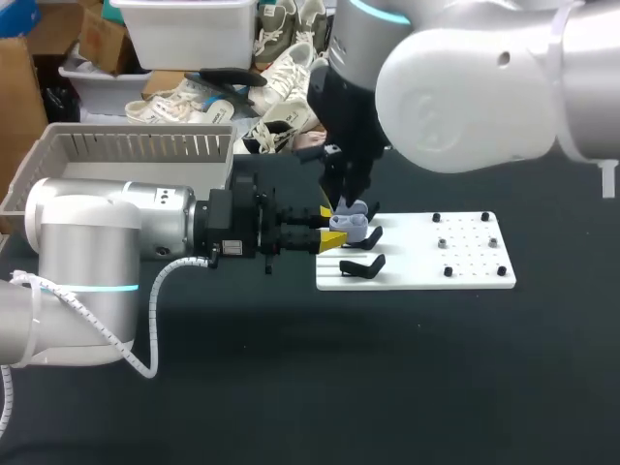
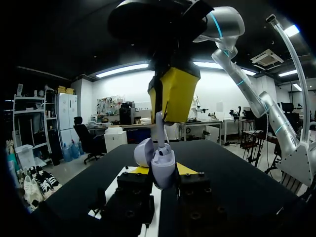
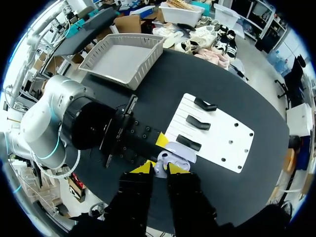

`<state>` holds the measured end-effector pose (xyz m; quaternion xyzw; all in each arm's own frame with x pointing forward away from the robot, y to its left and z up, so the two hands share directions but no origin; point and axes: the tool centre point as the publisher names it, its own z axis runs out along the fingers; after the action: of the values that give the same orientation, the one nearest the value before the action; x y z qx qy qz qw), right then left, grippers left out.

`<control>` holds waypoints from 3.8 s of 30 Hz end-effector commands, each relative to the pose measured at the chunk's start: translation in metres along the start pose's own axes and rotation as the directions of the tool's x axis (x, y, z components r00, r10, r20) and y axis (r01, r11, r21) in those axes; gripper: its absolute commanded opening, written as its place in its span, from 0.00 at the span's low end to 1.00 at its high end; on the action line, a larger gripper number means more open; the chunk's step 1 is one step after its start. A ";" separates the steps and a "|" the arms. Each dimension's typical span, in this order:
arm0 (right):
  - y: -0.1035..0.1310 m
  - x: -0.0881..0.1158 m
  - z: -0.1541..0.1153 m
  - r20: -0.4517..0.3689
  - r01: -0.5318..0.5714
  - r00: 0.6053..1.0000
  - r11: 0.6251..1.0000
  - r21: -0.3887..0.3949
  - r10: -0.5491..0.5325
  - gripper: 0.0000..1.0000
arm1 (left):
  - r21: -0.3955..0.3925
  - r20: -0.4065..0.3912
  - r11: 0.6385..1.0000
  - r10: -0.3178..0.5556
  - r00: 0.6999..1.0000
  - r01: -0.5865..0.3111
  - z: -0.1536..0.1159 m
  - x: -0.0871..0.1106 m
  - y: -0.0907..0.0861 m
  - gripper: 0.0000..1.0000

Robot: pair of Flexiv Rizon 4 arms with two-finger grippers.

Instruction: Pick up each earbud case from the left stands, insert the matching earbuds, close the lid, and place the case in the box.

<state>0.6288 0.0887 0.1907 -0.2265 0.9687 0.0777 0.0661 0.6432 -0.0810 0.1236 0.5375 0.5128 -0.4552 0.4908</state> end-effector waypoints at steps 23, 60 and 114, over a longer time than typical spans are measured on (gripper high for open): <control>-0.003 0.000 0.011 0.009 0.045 0.999 0.998 -0.037 -0.045 0.00 | -0.002 0.002 1.000 0.001 1.000 -0.001 0.000 0.000 -0.001 0.00; -0.007 0.000 0.010 0.024 0.068 0.997 0.997 -0.040 -0.067 0.00 | -0.002 0.002 1.000 0.001 1.000 -0.001 0.000 0.000 -0.001 0.00; -0.007 0.000 0.023 -0.035 0.088 0.996 0.996 -0.008 -0.088 0.25 | -0.002 0.002 1.000 0.001 1.000 -0.001 0.000 0.000 -0.001 0.00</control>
<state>0.6314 0.0845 0.1675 -0.2705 0.9581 0.0763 0.0550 0.6432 -0.0813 0.1231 0.5375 0.5127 -0.4553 0.4908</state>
